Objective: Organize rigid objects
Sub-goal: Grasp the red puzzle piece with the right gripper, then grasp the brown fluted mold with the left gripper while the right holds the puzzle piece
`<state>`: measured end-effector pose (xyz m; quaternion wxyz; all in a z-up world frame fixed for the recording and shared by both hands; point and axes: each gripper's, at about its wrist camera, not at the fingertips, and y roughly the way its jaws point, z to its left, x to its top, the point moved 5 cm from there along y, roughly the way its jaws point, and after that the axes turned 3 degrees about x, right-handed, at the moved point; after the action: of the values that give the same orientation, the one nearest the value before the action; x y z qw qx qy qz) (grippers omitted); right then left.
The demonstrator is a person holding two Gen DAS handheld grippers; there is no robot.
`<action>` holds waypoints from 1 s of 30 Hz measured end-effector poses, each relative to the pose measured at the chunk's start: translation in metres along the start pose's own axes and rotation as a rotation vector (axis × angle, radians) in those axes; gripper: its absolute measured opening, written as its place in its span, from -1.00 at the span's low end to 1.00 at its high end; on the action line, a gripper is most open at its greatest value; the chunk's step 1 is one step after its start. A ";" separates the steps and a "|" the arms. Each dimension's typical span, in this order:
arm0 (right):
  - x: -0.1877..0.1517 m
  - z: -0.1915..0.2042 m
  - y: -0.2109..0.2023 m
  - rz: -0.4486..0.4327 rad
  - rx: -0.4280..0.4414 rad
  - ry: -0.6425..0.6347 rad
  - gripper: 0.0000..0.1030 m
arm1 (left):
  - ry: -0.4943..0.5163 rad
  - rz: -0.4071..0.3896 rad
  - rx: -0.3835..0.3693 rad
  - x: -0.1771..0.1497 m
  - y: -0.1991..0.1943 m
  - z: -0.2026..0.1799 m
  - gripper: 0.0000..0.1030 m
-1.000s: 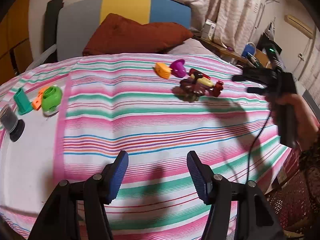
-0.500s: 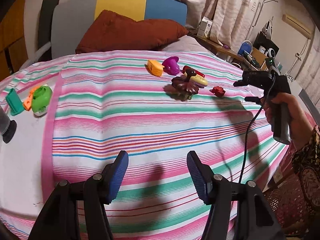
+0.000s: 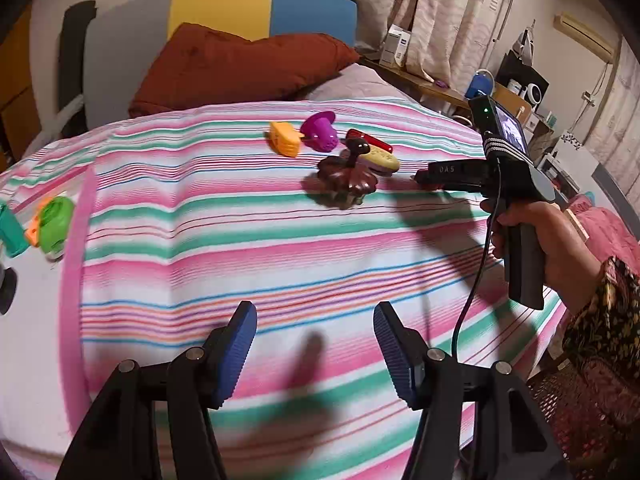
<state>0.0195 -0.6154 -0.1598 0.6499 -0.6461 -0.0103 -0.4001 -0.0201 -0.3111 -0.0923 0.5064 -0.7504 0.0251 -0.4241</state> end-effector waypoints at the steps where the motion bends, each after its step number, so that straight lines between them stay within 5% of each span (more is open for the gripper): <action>1: 0.000 -0.001 -0.002 0.004 0.001 -0.002 -0.21 | -0.003 0.006 -0.006 0.003 0.003 -0.001 0.19; 11: -0.010 -0.003 -0.015 0.148 0.029 0.046 -0.22 | -0.003 0.005 0.007 0.061 0.041 -0.017 0.19; 26: -0.012 -0.006 -0.011 0.175 0.041 0.053 -0.21 | 0.102 0.000 0.136 0.118 0.110 -0.046 0.20; 30: -0.012 -0.006 -0.012 0.177 0.039 0.058 -0.21 | 0.112 -0.011 0.135 0.118 0.116 -0.045 -0.06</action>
<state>0.0020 -0.6131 -0.1569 0.6953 -0.6198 0.0578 -0.3593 0.0705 -0.4557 -0.1049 0.5511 -0.6897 0.0206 -0.4692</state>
